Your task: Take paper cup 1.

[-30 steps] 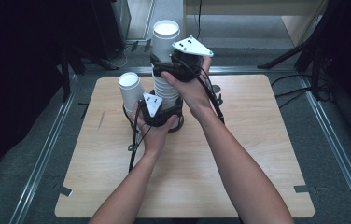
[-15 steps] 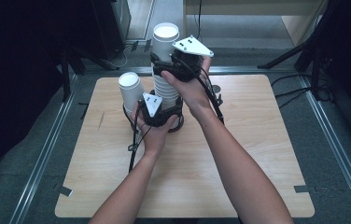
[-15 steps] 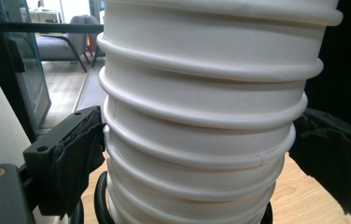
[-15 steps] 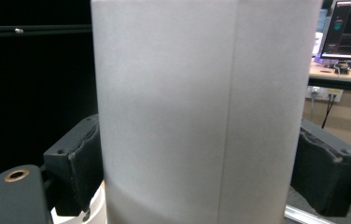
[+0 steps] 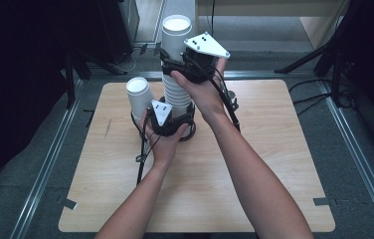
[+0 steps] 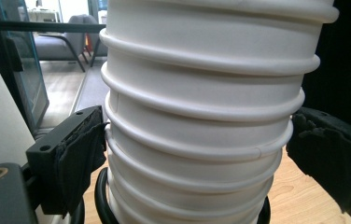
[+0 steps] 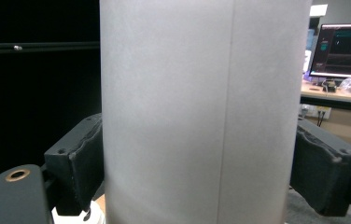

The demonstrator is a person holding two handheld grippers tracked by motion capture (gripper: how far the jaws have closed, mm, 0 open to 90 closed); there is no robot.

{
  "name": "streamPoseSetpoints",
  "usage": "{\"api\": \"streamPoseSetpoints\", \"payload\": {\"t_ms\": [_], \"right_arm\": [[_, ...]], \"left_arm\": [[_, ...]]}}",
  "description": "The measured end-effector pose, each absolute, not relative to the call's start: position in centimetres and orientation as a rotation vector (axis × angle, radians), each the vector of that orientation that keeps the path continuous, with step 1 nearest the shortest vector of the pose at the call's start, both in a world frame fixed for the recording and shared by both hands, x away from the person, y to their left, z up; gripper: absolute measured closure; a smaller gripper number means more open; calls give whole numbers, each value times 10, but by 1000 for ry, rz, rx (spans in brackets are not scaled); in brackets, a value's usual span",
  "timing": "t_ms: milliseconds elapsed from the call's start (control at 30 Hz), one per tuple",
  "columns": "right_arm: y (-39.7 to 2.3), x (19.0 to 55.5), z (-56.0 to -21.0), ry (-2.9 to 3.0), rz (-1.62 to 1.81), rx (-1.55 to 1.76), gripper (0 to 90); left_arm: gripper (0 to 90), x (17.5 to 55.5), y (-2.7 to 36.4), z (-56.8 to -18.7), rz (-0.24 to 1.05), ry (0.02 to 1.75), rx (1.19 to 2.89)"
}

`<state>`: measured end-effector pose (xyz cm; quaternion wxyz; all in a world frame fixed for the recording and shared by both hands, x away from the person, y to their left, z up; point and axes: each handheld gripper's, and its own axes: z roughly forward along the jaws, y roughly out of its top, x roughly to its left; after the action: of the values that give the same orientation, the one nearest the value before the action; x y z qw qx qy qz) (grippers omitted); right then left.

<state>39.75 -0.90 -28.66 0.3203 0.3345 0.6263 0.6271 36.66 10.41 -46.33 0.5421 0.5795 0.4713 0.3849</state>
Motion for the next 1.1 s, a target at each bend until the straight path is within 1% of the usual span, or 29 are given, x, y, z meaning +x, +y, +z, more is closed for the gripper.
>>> {"api": "streamPoseSetpoints", "payload": {"t_ms": [300, 633, 733, 833, 867, 1100], "right_arm": [[-8, 395, -281, 1602, 1655, 861, 151], [-9, 392, -264, 1552, 1673, 849, 154], [-12, 389, -258, 1524, 1686, 849, 156], [-13, 388, -256, 1519, 1683, 846, 157], [-14, 388, -254, 1515, 1686, 848, 158], [-22, 383, -242, 1481, 1712, 851, 158]], "left_arm": [[65, 364, 107, -462, 917, 1109, 1380], [64, 361, 114, -461, 902, 1086, 1386], [63, 359, 117, -461, 879, 1091, 1390], [44, 358, 120, -460, 859, 1083, 1398], [1, 356, 120, -460, 853, 1076, 1420], [0, 351, 120, -461, 843, 1059, 1433]]}}
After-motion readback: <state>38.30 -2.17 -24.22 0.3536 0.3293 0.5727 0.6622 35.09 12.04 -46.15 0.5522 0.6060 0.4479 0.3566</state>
